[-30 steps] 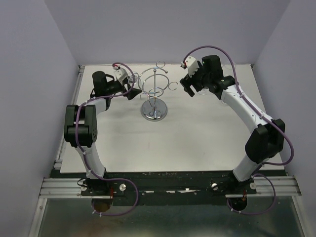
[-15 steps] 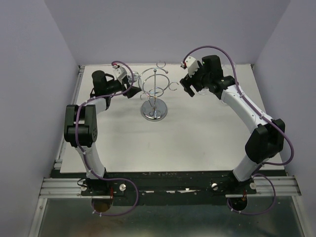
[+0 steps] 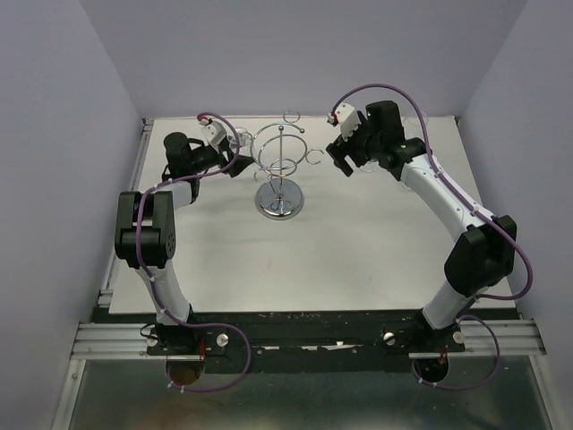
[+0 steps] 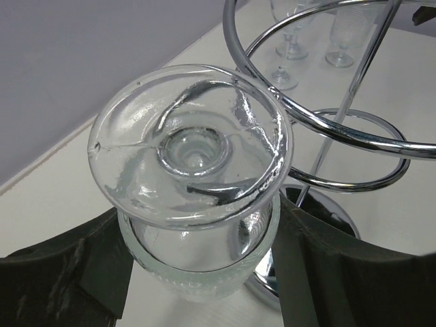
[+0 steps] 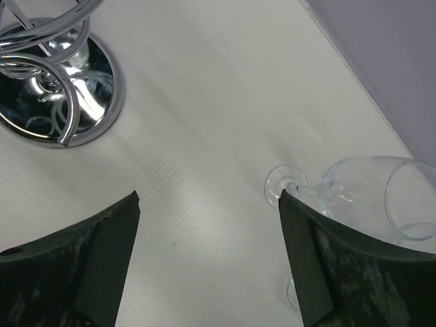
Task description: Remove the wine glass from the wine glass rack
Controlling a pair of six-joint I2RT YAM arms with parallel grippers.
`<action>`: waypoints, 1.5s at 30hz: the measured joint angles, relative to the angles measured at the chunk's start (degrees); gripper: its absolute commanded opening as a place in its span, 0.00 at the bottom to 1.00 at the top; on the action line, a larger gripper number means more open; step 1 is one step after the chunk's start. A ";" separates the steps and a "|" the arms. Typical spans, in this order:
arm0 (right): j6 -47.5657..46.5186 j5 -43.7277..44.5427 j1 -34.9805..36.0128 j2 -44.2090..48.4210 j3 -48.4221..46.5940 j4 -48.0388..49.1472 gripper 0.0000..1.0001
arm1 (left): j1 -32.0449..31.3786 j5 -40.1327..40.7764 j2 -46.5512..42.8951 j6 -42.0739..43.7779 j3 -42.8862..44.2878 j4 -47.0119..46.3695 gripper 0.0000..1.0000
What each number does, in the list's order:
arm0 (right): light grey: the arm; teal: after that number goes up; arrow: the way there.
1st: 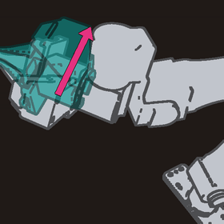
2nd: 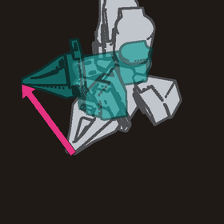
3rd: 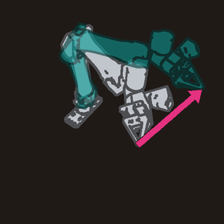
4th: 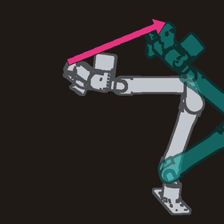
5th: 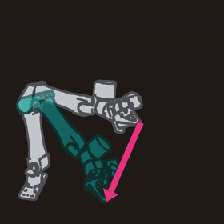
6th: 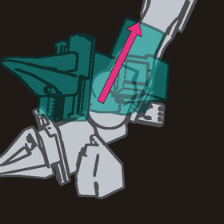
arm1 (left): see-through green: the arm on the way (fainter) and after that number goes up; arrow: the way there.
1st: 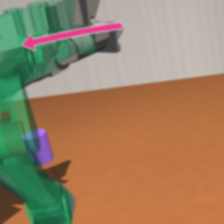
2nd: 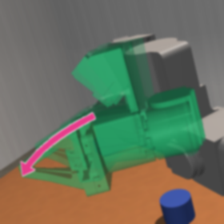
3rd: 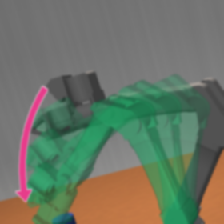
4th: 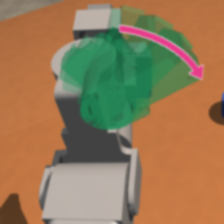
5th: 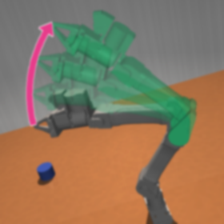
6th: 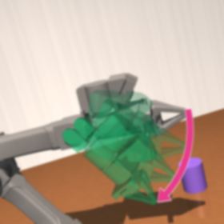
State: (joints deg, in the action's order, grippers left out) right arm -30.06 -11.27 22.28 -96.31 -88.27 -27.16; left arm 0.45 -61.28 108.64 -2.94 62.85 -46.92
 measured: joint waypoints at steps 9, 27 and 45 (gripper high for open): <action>-0.02 0.00 0.00 0.00 0.00 -0.02 0.90 | 1.60 2.25 0.02 -1.60 1.53 -0.85 0.27; -0.63 -0.02 0.00 0.90 -0.17 -0.15 0.90 | 7.08 4.83 -12.00 1.92 -0.50 13.14 0.25; -1.51 -4.79 0.00 7.04 -6.43 -1.29 0.71 | 7.69 8.79 -34.14 -12.28 8.61 56.41 0.00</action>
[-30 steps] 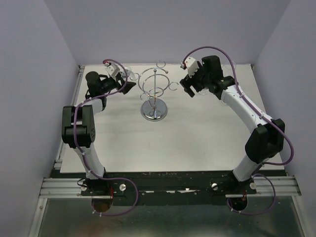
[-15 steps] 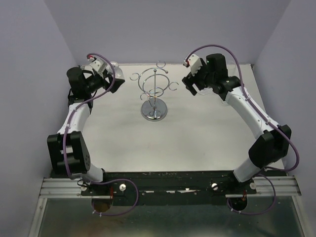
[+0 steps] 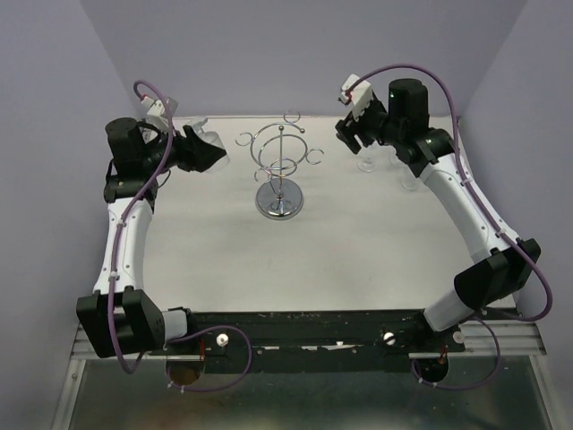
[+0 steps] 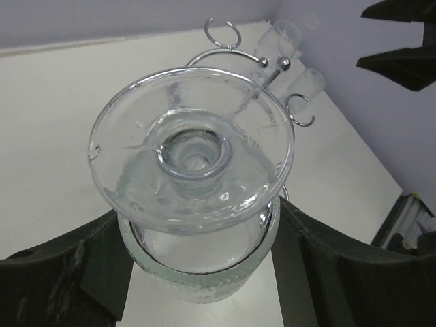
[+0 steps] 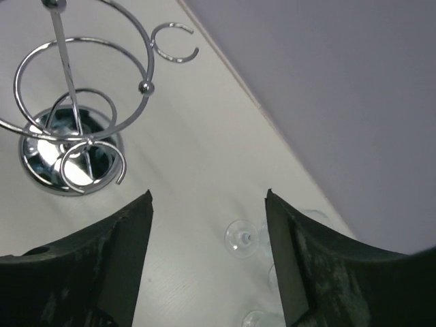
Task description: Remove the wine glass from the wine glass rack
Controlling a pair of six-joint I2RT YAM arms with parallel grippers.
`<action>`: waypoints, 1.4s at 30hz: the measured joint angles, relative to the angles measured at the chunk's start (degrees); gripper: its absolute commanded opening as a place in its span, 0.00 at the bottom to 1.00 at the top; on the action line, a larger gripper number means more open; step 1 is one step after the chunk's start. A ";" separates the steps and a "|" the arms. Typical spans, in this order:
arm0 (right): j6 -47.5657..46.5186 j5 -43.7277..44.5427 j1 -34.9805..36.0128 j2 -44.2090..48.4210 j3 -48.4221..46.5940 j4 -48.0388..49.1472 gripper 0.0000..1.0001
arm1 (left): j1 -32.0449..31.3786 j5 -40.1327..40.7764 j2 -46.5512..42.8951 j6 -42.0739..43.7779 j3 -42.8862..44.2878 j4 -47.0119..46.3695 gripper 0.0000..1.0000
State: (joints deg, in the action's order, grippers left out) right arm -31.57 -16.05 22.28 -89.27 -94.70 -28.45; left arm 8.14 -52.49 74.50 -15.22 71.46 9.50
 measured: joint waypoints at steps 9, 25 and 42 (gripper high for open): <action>-7.26 -6.60 2.93 4.68 13.05 18.18 0.78 | 2.73 -11.08 -4.74 -2.51 -10.16 11.54 0.00; -38.69 -1.33 33.48 21.33 42.05 34.82 0.83 | 6.01 -18.53 -3.74 -42.80 -33.20 -3.74 0.00; -51.63 -2.89 41.57 7.43 44.17 34.95 1.00 | 6.54 -10.29 -3.54 -38.88 -38.36 21.92 0.00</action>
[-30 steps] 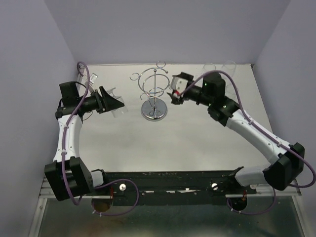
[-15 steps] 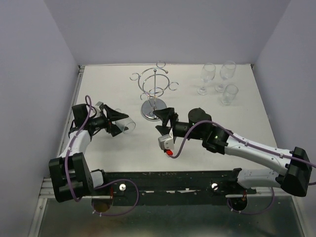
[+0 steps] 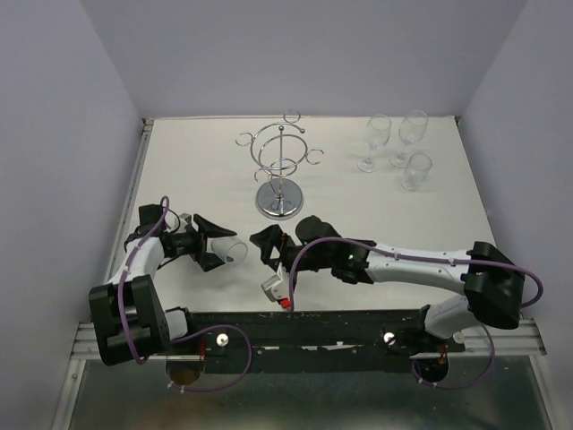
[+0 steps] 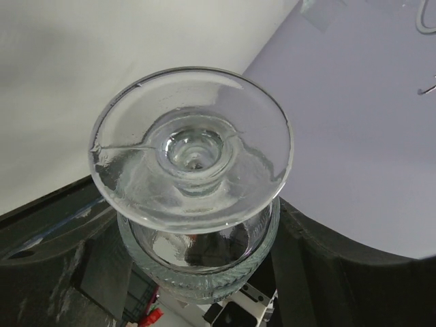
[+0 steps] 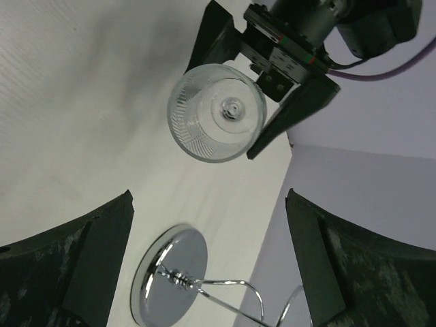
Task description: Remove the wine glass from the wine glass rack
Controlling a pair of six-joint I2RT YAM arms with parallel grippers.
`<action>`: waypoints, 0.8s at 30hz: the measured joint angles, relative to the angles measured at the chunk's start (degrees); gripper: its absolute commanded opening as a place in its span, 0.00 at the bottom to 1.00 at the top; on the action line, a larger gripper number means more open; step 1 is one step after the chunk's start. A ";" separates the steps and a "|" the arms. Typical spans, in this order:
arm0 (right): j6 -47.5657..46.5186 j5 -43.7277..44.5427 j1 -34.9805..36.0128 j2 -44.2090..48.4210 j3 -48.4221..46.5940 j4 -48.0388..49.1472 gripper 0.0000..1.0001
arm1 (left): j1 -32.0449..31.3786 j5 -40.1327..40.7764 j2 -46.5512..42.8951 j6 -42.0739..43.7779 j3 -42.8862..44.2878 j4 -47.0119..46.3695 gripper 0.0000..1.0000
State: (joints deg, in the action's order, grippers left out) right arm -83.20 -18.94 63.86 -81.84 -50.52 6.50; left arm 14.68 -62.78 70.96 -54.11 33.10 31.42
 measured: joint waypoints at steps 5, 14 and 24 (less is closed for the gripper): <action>-1.20 0.00 1.88 -6.08 -2.69 0.44 1.00 | 0.24 0.79 0.33 1.42 -0.02 2.16 0.00; -4.96 1.70 4.02 -13.62 -12.33 0.72 0.96 | 0.26 1.70 2.75 2.54 0.13 3.61 0.00; -10.49 5.75 4.46 -16.92 -15.58 -8.83 0.94 | 0.26 1.68 7.39 3.13 3.23 4.22 0.00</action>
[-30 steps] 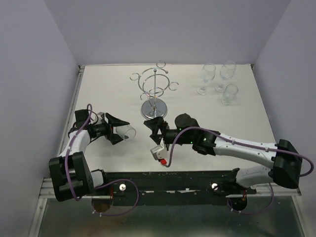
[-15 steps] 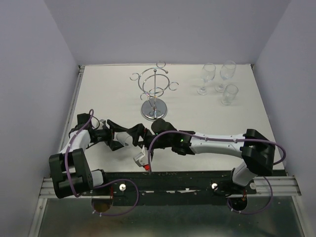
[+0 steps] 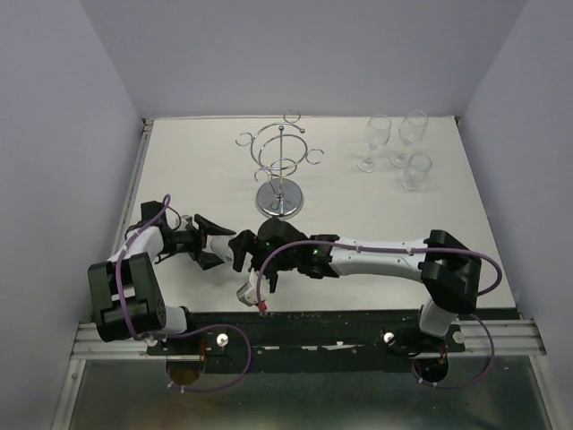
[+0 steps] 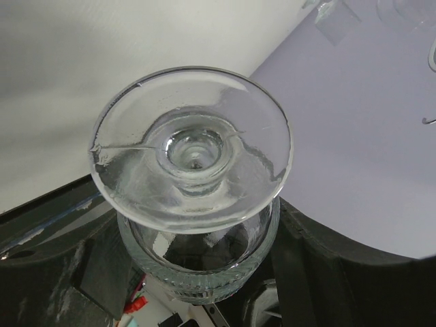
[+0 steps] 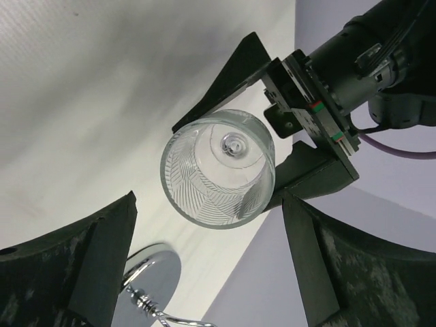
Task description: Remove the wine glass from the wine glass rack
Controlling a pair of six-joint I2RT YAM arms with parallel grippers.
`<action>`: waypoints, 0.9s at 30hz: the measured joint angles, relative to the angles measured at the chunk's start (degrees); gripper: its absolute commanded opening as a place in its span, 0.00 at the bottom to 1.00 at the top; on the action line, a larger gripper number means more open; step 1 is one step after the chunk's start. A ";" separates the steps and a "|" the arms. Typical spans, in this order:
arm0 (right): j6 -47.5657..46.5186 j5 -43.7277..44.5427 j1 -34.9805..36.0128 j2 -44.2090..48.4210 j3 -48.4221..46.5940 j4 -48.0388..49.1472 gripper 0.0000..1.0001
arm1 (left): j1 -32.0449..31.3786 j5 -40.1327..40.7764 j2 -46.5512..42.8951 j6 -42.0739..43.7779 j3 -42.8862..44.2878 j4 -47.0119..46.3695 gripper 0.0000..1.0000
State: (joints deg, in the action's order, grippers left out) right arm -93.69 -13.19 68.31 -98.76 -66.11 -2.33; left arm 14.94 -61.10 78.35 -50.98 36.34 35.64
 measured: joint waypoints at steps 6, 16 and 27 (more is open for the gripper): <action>-1.51 2.43 0.24 -0.04 1.64 1.92 0.95 | 0.00 0.00 1.25 -0.02 0.11 0.07 0.00; -5.66 7.39 1.42 -2.78 2.73 8.70 0.94 | 0.00 0.00 -1.44 0.26 0.42 1.79 0.00; -7.98 7.10 2.14 -3.89 2.40 10.40 0.91 | 0.00 0.00 -2.34 0.35 0.42 3.50 0.00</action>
State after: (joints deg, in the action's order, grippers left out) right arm -101.67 -6.09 70.46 -102.65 -63.70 8.08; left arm 14.94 -61.10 76.01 -50.63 36.75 39.13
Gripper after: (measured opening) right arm 0.916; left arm 0.764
